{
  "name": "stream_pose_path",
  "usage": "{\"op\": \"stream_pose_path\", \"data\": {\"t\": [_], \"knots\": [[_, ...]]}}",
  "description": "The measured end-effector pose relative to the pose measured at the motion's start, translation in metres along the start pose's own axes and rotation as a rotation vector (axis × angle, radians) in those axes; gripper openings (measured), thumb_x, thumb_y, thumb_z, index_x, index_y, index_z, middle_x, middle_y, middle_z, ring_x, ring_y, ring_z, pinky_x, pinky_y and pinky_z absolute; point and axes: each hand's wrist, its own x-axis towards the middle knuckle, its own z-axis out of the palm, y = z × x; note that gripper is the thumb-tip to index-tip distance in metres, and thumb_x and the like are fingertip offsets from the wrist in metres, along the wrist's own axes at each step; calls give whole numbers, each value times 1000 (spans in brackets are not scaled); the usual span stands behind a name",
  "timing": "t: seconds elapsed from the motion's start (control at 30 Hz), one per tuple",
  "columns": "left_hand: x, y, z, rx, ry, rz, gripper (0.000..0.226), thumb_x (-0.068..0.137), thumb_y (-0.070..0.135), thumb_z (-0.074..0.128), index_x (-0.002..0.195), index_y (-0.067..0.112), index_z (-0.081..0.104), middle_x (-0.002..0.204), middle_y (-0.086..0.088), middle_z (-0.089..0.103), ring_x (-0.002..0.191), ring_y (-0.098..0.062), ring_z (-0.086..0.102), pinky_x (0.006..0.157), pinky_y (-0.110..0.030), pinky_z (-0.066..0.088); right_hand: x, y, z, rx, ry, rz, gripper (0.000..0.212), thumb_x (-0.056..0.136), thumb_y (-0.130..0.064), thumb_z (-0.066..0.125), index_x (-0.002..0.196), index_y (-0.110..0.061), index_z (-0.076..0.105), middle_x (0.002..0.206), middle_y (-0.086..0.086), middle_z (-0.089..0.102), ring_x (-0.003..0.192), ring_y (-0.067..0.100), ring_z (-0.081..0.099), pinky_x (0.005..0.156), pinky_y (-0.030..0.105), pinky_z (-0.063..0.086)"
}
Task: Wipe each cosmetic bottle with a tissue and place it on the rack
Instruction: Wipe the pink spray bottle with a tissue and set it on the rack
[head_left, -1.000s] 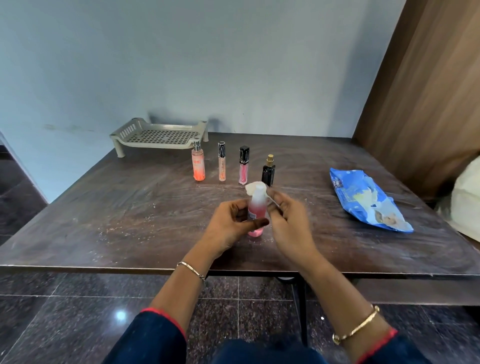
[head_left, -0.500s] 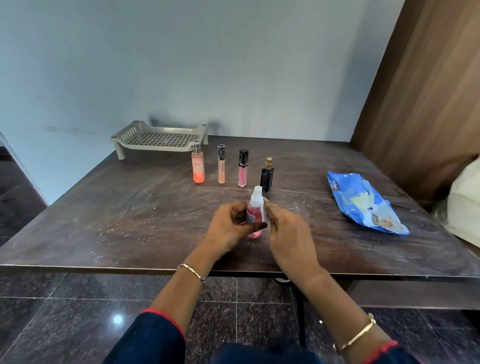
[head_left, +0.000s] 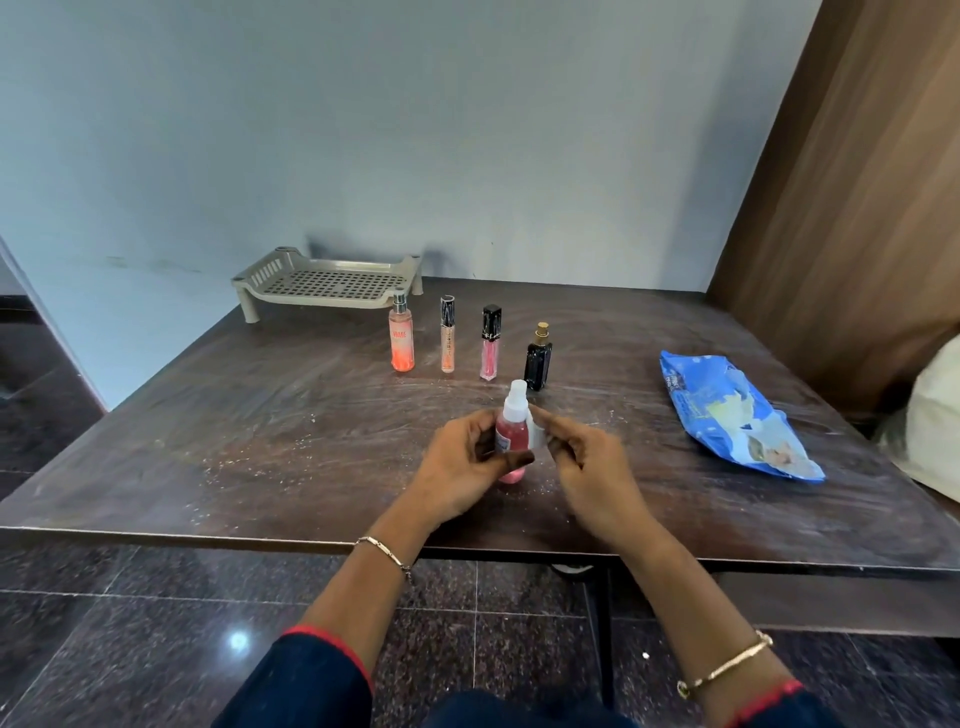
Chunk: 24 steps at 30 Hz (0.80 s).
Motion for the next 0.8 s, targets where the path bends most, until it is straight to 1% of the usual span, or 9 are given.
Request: {"op": "stream_pose_path", "data": {"t": [0.1,0.2,0.27,0.33,0.4,0.47,0.57,0.67,0.8], "knots": [[-1,-2,1,11,35,11,29,77,2,74,104,1,65,97,-7,73,89,-15,69,82,-24,54,-17,-1,10,-296,167,-185,41,87,2,54,125,-11,61,122,-2,65,110,12,61,94,18,42],[1,-2,1,48,55,15,24,75,4,76,97,9,68,94,-6,74,91,-20,70,85,-31,55,-25,-5,20,-550,245,-289,42,78,4,67,119,-4,64,112,8,70,96,25,67,80,33,55],[1,-1,1,50,54,13,23,75,2,76,93,15,68,92,-2,73,87,-13,69,84,-26,55,-26,-8,21,-650,273,-306,43,74,3,72,115,-5,66,102,7,70,82,25,67,67,32,55],[1,0,2,41,46,11,25,76,-1,74,97,11,68,94,-4,73,88,-13,68,84,-26,54,-25,-12,20,-699,295,-337,37,74,-2,73,111,-7,67,94,4,68,71,21,63,58,29,52],[1,0,1,32,43,13,28,76,-7,71,101,4,67,96,-9,72,89,-15,68,84,-25,55,-25,-17,20,-728,302,-393,31,74,-4,73,105,-7,69,90,3,66,65,20,60,54,28,50],[1,1,0,58,53,19,26,76,-12,67,100,-1,67,93,-10,72,84,-8,67,78,-19,54,-23,-22,23,-774,302,-433,29,72,-7,75,101,-6,70,89,5,66,60,21,59,51,30,49],[1,1,0,78,50,11,18,76,-16,63,88,-3,65,77,-3,68,67,1,61,66,-16,49,-15,-27,28,-883,303,-424,26,73,-10,75,98,-7,70,89,6,64,63,22,58,53,32,50],[1,1,0,101,54,13,18,77,-12,64,86,3,66,77,-2,68,70,-4,61,68,-23,50,-9,-33,33,-950,299,-382,20,75,-11,71,95,-10,70,90,6,61,67,23,58,57,34,50],[2,1,0,48,26,5,22,77,-13,64,87,6,66,79,0,68,70,-1,61,67,-17,51,-12,-31,32,-929,289,-387,25,74,-10,71,98,-11,69,93,5,61,71,23,59,61,35,49]]}}
